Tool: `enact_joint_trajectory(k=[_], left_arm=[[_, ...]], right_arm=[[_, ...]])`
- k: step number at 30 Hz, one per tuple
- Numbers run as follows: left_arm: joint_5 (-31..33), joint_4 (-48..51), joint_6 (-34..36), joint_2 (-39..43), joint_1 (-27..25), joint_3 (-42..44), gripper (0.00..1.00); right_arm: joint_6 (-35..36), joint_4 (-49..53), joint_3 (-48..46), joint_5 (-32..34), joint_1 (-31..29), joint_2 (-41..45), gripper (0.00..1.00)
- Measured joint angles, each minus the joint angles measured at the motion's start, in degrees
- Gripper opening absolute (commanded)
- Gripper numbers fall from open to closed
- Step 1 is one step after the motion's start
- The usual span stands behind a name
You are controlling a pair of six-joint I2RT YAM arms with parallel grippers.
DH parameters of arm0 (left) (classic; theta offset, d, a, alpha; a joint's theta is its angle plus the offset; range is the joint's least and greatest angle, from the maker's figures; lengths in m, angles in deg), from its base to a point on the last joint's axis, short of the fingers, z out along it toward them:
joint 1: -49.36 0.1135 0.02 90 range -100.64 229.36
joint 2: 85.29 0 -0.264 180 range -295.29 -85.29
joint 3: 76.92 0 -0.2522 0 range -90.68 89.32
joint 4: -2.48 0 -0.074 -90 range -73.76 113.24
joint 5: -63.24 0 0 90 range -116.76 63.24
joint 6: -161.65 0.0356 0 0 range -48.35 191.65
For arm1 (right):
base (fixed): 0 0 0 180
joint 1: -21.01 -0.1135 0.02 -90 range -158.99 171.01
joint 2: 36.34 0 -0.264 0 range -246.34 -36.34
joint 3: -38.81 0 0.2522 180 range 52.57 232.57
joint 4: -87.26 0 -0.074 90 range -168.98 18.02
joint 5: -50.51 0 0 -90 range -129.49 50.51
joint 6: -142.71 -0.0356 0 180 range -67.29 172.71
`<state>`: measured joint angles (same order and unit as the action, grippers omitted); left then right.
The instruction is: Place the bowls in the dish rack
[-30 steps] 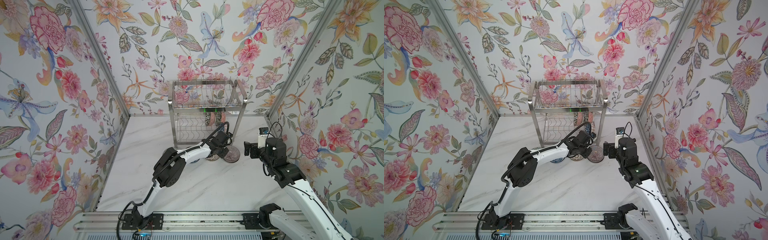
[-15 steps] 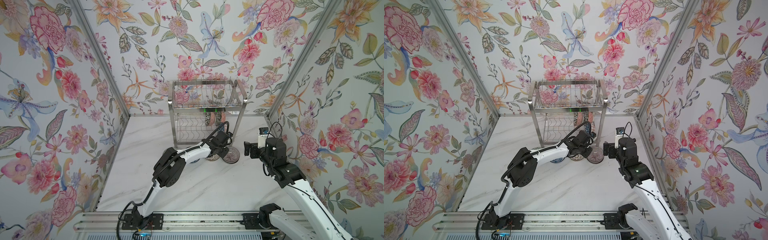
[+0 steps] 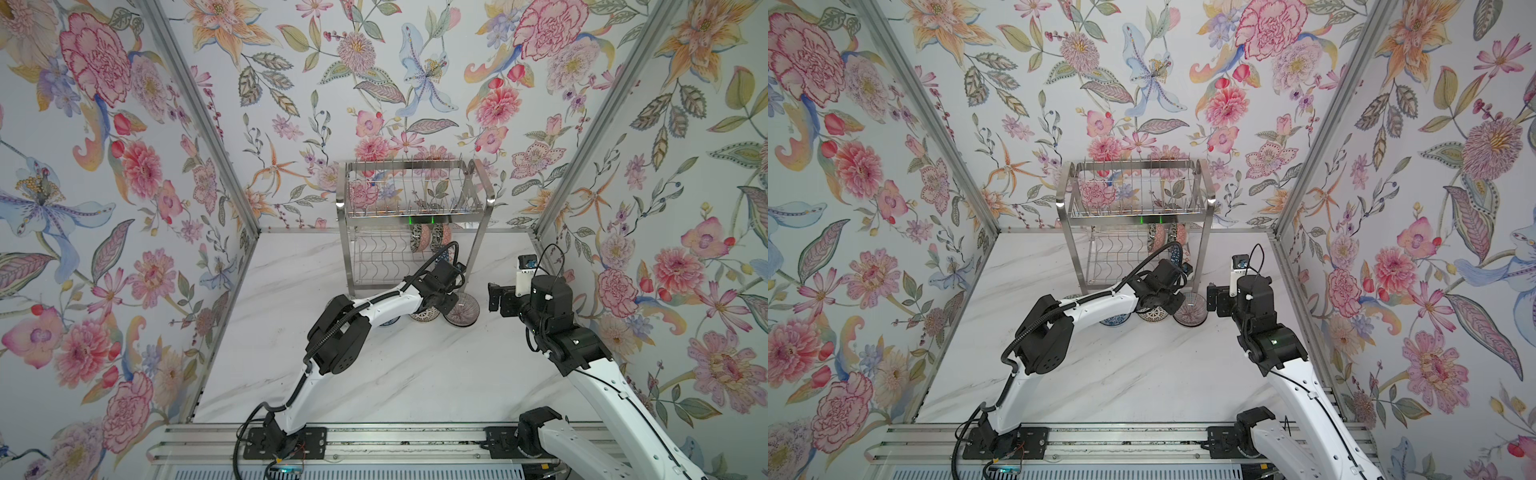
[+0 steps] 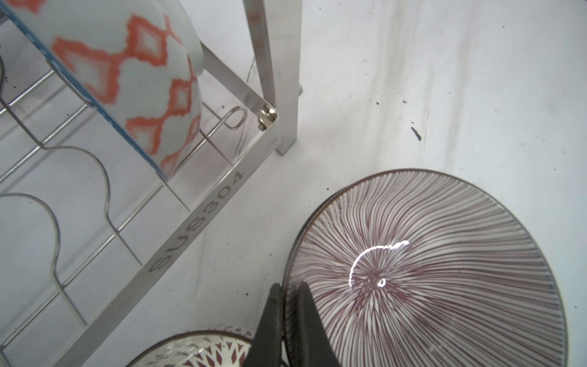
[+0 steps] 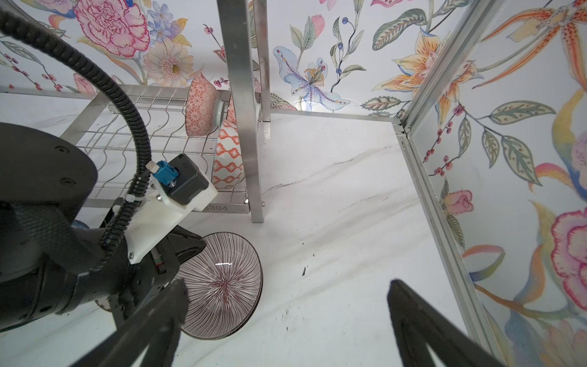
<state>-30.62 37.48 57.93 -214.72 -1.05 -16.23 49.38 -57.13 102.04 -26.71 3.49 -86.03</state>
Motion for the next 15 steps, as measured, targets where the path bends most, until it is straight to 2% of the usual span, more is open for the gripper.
enact_joint_trajectory(k=[15], left_arm=[[1.49, 1.51, 1.11, 0.35, 0.15, -2.12, 0.0]], right_arm=[[0.0, 0.0, 0.0, -0.02, 0.0, 0.0, 0.99]])
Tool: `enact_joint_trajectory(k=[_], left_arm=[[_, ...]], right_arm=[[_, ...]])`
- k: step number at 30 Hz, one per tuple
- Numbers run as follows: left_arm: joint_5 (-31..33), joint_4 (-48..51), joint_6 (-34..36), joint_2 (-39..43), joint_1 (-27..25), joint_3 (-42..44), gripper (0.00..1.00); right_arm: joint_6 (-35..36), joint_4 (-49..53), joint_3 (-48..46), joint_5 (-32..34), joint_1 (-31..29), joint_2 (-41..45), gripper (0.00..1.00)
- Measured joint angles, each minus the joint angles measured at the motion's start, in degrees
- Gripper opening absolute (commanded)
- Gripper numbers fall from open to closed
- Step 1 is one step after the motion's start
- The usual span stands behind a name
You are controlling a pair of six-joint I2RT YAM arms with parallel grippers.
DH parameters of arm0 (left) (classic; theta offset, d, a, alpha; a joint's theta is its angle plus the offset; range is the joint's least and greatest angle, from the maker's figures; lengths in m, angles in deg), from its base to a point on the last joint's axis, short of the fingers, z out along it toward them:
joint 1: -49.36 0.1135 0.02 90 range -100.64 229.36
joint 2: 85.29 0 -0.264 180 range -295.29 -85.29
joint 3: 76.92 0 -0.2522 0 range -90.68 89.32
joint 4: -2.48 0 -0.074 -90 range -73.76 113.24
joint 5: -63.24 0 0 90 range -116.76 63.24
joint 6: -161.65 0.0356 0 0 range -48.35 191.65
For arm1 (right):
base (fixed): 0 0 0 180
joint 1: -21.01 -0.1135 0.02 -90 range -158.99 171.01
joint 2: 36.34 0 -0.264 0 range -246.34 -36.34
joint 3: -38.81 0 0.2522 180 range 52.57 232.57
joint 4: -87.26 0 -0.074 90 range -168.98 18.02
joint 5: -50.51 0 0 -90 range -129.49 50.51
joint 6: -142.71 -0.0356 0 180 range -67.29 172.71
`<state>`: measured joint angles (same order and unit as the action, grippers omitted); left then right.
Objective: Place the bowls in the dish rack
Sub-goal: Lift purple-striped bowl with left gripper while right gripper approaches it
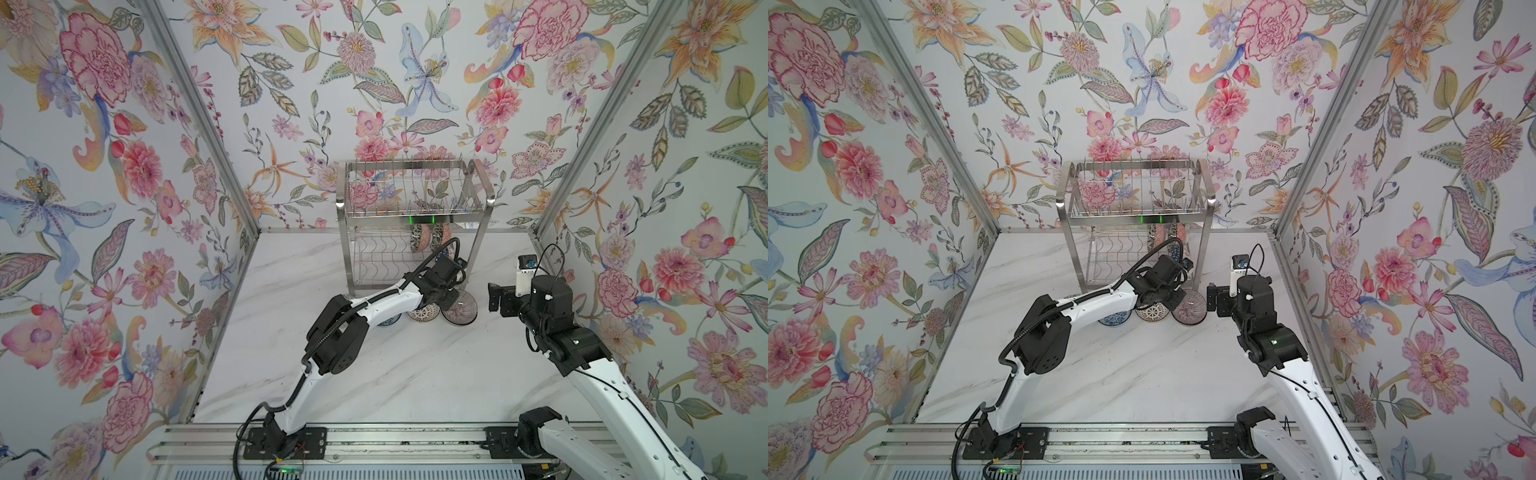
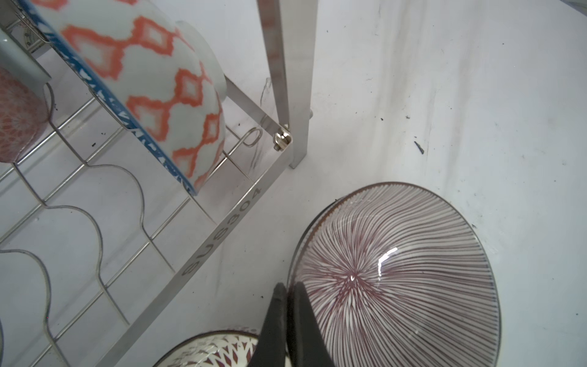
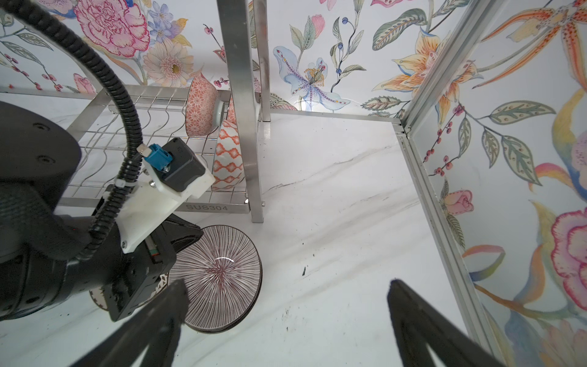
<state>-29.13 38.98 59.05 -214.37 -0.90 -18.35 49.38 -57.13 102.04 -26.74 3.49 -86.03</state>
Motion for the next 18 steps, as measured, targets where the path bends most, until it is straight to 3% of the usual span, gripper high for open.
enact_joint_trajectory(k=[18], left_arm=[[1.55, -1.64, 0.22, 6.71, 0.0, 2.08, 0.0]], right_arm=[[-0.07, 0.0, 0.0, 0.02, 0.04, 0.31, 0.99]])
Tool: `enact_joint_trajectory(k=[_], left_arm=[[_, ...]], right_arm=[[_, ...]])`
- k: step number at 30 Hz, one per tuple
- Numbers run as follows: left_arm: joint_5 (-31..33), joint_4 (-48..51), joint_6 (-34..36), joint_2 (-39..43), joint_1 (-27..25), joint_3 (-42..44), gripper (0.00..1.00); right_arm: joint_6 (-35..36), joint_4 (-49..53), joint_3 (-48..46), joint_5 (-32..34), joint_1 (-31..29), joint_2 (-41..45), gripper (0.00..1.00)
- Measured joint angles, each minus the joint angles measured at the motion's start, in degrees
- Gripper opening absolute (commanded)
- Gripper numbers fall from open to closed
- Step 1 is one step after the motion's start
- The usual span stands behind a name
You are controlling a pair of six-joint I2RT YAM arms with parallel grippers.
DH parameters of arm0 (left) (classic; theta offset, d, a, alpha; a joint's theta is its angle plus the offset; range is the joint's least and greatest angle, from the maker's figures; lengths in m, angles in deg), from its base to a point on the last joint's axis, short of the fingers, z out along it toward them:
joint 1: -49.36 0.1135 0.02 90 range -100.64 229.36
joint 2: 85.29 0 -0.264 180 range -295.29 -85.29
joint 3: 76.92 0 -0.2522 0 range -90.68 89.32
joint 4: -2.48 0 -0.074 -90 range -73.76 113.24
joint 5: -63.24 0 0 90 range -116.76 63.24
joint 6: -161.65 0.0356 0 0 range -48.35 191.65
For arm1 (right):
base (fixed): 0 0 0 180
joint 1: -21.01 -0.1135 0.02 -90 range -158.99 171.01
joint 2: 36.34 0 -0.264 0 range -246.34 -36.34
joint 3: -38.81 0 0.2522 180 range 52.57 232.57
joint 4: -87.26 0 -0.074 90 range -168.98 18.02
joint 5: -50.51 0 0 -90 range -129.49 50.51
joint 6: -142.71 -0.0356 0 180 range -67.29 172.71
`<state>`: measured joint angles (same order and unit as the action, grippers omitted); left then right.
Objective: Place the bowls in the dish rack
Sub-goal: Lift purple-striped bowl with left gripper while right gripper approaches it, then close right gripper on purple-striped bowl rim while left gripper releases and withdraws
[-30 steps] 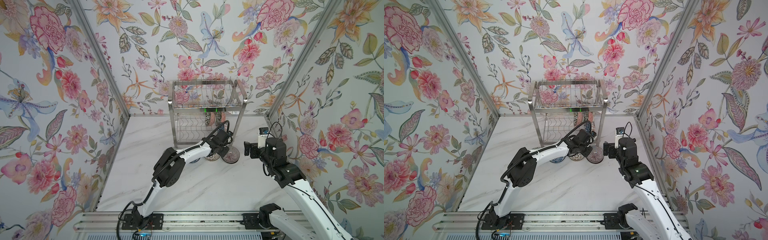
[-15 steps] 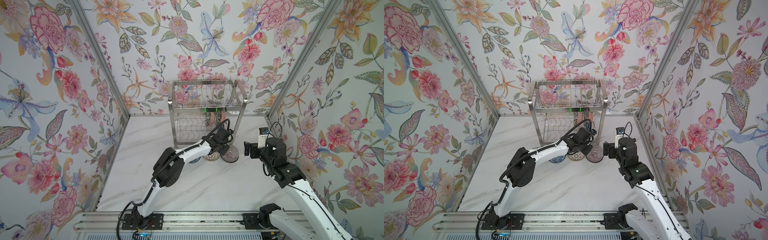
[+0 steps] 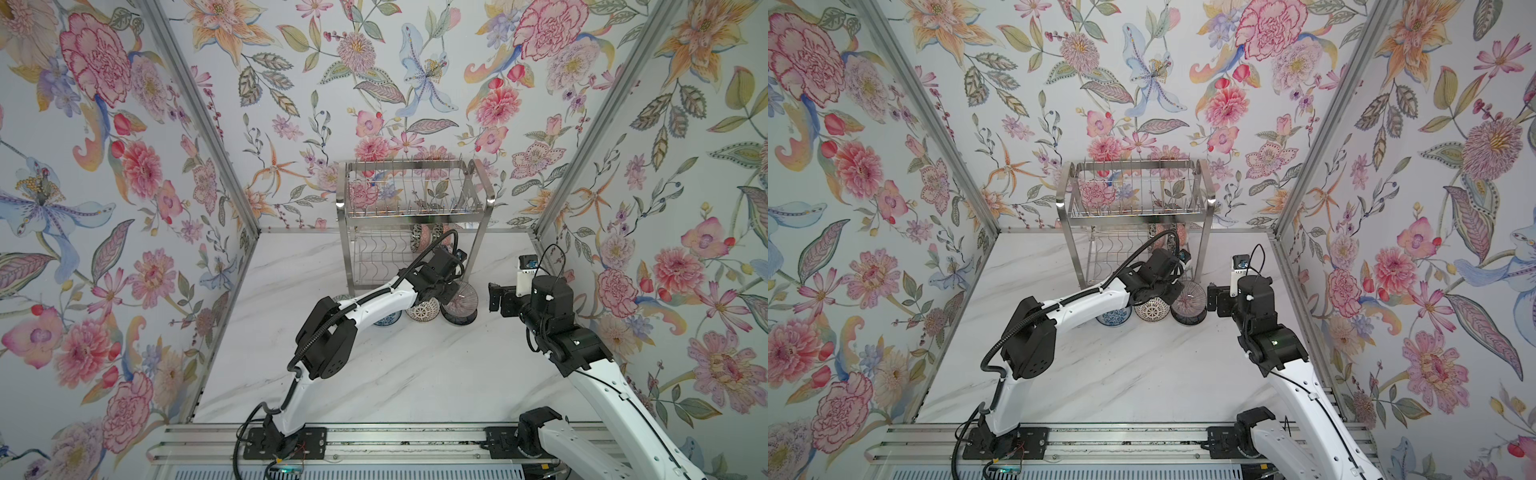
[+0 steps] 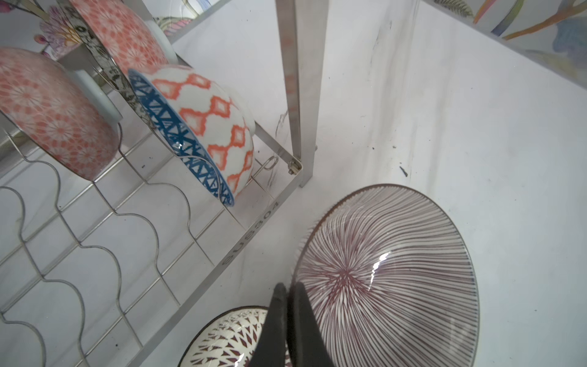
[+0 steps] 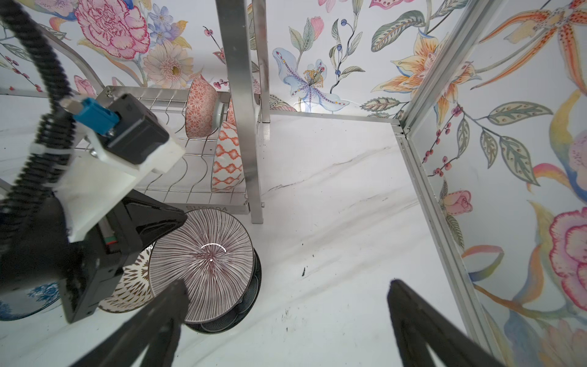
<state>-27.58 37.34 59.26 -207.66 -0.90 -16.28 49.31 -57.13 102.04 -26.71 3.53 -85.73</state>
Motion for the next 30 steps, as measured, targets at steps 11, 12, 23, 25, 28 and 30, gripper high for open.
enact_joint_trajectory(k=[11, 12, 23, 25, 28, 30], left_arm=[[4.15, -9.99, -1.46, 12.33, 0.24, 13.84, 0.0], [4.52, -11.39, -1.99, 13.79, 0.42, 16.17, 0.0], [5.84, -22.51, -6.67, 21.62, 3.34, 32.98, 0.0], [5.81, -23.91, -7.32, 22.53, 3.5, 34.8, 0.0], [5.79, -25.64, -8.22, 24.22, 3.61, 37.09, 0.0], [5.79, -27.12, -8.66, 25.29, 3.74, 38.25, 0.0]], right_arm=[[-5.05, -0.17, 0.02, -3.89, -0.2, -1.38, 0.99], [-6.25, -0.44, 0.02, -4.5, -0.57, -2.16, 0.99], [-20.26, -9.73, -0.85, -7.89, -10.19, -12.68, 0.98], [-22.51, -11.56, -1.09, -7.87, -11.5, -14.75, 0.96], [-25.35, -14.1, -1.97, -7.85, -12.46, -17.22, 0.91], [-27.21, -15.65, -2.19, -7.89, -12.57, -19.47, 0.89]])
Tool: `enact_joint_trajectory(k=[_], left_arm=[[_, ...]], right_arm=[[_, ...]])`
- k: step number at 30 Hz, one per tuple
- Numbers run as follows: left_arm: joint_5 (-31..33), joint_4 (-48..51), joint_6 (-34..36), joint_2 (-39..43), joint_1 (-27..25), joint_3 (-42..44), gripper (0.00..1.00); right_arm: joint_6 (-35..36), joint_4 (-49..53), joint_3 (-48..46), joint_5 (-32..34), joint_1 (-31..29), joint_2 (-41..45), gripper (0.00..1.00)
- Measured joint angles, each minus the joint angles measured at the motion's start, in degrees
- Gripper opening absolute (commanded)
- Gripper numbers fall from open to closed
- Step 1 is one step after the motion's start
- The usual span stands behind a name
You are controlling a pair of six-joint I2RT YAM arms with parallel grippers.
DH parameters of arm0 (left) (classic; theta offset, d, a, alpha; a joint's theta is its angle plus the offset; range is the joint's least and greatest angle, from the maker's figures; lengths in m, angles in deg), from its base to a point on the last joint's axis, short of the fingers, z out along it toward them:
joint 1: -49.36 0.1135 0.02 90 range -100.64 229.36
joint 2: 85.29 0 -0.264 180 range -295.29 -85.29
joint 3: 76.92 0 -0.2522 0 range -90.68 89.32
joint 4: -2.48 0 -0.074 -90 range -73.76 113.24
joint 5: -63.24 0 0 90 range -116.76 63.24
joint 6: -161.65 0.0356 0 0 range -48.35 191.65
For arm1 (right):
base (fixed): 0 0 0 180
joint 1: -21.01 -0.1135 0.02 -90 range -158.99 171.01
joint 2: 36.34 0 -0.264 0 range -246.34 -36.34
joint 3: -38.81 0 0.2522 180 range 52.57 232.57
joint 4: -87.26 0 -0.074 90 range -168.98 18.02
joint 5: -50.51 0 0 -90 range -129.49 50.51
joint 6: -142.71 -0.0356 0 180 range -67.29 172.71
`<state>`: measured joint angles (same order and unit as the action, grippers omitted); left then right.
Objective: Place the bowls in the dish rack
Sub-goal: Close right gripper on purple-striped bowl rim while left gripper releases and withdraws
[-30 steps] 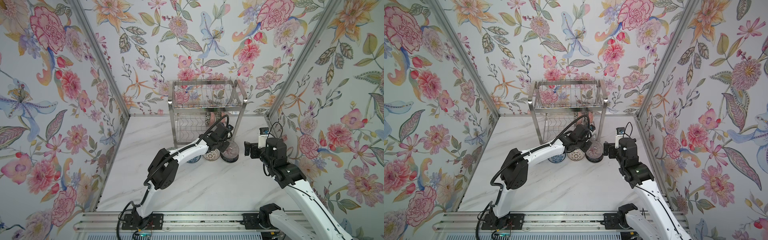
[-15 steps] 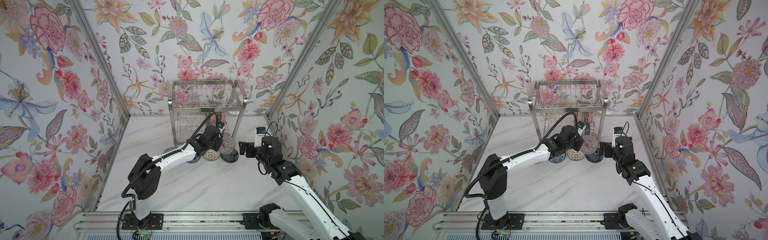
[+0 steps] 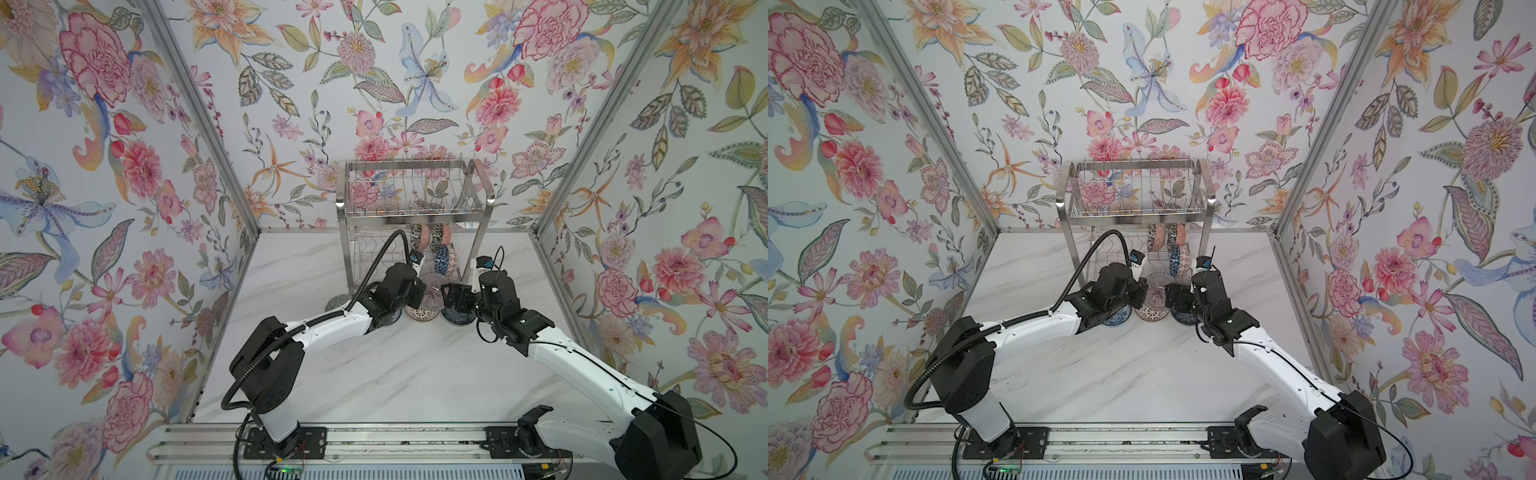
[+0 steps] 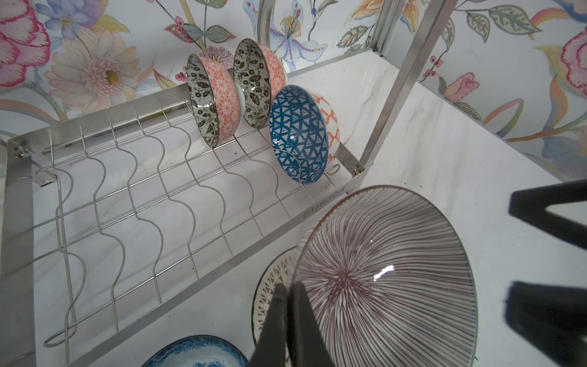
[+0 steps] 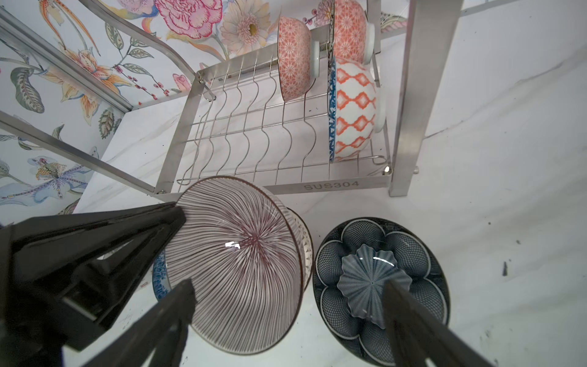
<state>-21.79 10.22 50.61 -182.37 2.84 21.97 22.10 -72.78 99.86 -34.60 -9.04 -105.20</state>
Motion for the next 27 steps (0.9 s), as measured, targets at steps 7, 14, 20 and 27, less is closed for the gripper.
enact_joint_trajectory(k=[7, 14, 20, 27], left_arm=[[-0.04, -3.17, -0.94, 2.54, 0.61, 2.34, 0.0], [-0.07, -5.11, -1.55, 2.82, 0.66, 4.09, 0.0], [-0.94, -6.01, -1.77, 4.79, 0.28, 5.35, 0.0], [-1.79, -1.95, -0.61, 7.78, 1.36, 5.44, 0.99]], right_arm=[[-4.5, -5.14, -0.13, -1.55, -1.36, -6.34, 0.74], [-6.34, -8.57, -0.09, -1.79, -2.14, -7.69, 0.23], [-6.73, -8.07, -0.11, 0.37, -1.95, -9.16, 0.0], [-4.46, -6.36, 0.31, 1.88, -3.02, -9.14, 0.0]])
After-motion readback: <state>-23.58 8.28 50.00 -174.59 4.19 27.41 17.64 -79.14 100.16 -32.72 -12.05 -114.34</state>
